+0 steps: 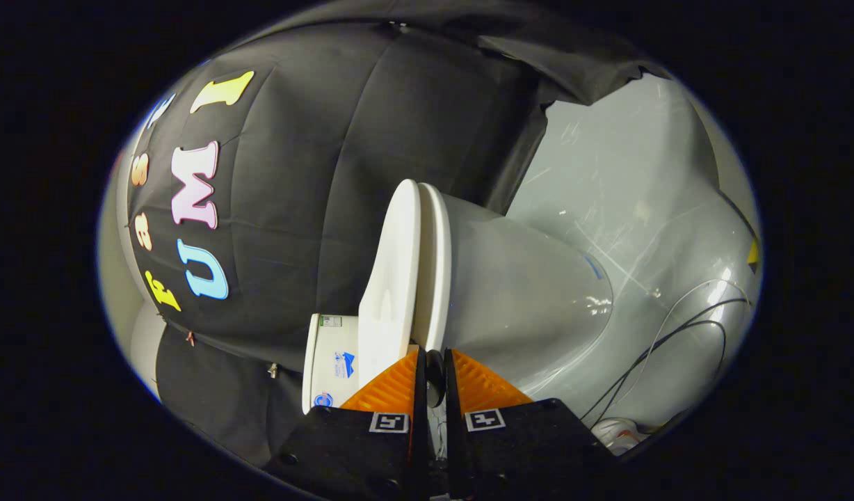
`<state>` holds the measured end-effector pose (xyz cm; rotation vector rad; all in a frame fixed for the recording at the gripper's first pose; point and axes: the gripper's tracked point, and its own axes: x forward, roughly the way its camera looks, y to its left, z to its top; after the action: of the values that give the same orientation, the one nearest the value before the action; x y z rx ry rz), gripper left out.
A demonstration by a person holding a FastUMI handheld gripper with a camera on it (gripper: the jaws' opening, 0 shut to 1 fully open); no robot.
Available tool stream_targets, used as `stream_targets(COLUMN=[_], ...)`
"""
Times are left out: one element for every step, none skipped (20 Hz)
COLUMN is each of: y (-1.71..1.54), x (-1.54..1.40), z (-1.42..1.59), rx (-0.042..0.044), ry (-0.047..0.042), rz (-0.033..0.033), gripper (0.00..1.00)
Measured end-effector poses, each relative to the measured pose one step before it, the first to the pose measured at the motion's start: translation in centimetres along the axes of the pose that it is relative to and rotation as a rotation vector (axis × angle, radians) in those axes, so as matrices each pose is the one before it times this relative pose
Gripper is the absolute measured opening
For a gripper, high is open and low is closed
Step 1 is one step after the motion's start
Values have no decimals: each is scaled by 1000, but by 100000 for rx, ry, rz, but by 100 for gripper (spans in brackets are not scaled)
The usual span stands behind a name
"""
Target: Open the toilet lid.
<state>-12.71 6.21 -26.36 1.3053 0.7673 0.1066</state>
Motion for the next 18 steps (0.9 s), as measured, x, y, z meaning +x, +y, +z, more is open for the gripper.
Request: stream_targets(y=[-77, 93, -32, -216, -18, 123, 168, -38, 42, 183, 108, 224, 149, 419, 429, 607, 527, 684], x=[157, -863, 1979, -1278, -15, -76, 22, 191, 164, 35, 55, -177, -41, -190, 148, -278, -6, -410], z=[-21, 412, 116, -788, 352, -44, 370, -284, 87, -111, 146, -12, 156, 132, 107, -155, 17, 391], rx=[-442, -555, 2565, -418, 919, 1722, 644, -653, -1416, -567, -415, -758, -629, -208, -1500, -2946, -3269, -2346], ry=[418, -1036, -2725, 2804, -612, 891, -1212, -87, -952, -300, -1059, -630, -808, -951, -917, -1230, -568, -1368], rz=[41, 1008, -2531, 2009, 663, 396, -38, -530, -782, -1226, -1237, -930, -1142, -645, -902, -553, -380, -127], gripper=[15, 15, 10, 5, 5, 5, 5, 5, 5, 5, 5, 5, 5, 5, 5, 5, 5, 5])
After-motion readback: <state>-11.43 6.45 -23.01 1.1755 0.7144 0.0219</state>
